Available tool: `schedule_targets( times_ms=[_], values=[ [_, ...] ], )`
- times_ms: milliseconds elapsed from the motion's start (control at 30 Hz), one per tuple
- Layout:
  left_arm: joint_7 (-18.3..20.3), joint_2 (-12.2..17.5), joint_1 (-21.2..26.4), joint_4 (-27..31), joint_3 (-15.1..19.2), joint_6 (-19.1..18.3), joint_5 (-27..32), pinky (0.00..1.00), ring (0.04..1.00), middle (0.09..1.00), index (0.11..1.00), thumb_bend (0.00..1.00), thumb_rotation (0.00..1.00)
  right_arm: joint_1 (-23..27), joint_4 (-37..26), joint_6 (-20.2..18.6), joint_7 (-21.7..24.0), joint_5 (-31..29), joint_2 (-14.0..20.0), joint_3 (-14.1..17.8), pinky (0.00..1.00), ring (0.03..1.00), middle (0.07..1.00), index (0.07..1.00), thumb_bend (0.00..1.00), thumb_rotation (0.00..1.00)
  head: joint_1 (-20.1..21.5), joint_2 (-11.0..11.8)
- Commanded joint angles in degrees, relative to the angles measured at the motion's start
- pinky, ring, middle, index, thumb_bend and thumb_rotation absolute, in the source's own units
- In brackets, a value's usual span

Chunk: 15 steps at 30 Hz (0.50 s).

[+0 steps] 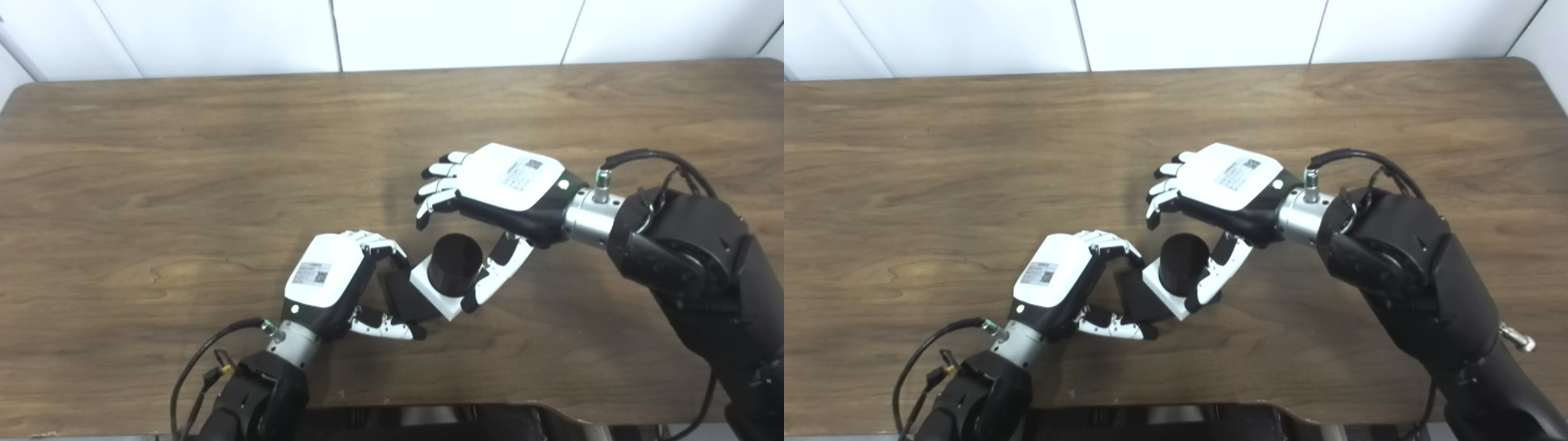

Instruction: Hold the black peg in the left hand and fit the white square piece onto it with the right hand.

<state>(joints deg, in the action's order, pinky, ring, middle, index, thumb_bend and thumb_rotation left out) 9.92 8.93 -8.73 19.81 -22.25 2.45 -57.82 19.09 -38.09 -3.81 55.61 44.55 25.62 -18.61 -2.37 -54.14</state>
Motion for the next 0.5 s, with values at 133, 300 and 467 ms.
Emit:
schedule_targets(
  times_ms=[133, 300, 467],
  values=[
    [-1.54, -0.27, 0.77, -0.35, 0.52, -0.72, -1.35, 0.72, 0.722, 0.664, 0.496, 0.52, 0.06, 1.96, -0.95, 0.17, -2.7, -0.97, 0.26, 2.51, 0.98, 0.959, 0.859, 0.727, 0.87, 0.61, -0.13, 0.38],
    [1.33, -0.97, 0.68, 0.54, 1.02, -4.71, -4.99, 0.79, 0.74, 0.717, 0.737, 0.8, 0.5, 1.5, -0.78, 0.01, -3.48, -1.48, 0.5, 3.88, 0.99, 0.958, 0.855, 0.722, 0.86, 0.58, -0.03, 0.66],
    [6.95, -2.47, 0.48, 3.27, 2.64, -9.56, -7.04, 0.88, 0.809, 0.794, 0.863, 0.93, 0.8, 0.92, -0.46, 0.7, -4.64, -1.82, 0.83, 4.81, 0.97, 0.944, 0.845, 0.716, 0.85, 0.57, -1.03, 0.89]
  ],
)
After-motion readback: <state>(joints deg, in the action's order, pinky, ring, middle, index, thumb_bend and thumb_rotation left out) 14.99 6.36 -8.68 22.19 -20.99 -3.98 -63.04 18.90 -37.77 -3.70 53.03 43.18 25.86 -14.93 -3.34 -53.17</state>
